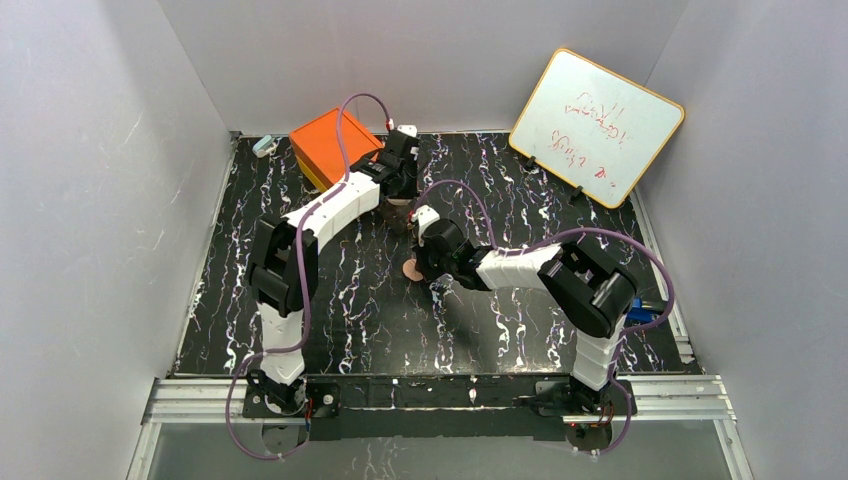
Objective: Organize the makeup
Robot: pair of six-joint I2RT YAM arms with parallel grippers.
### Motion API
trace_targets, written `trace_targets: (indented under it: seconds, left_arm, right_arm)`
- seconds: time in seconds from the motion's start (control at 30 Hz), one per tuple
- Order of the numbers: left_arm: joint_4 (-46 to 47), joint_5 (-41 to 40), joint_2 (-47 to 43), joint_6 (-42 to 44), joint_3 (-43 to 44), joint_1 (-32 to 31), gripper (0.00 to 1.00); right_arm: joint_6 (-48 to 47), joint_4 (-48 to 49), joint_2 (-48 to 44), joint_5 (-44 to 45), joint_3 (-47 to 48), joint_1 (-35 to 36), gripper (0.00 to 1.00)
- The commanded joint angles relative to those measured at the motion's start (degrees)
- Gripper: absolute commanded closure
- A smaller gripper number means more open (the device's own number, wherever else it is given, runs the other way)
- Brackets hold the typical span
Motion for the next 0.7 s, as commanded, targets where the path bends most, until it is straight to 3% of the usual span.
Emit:
trace_targets:
  seconds: [0.0, 0.67]
  left_arm:
    - [2.04, 0.15, 0.44, -2.06, 0.45, 1.0, 1.0]
    - [6.08, 2.67, 3.05, -10.22, -6.09, 4.78, 1.0]
  right_arm:
    - [-1.19, -2.39, -2.01, 1.66, -1.46, 0.17, 0.99]
    - [-1.45, -2.5, -2.23, 2.12, -2.09, -0.35, 0.99]
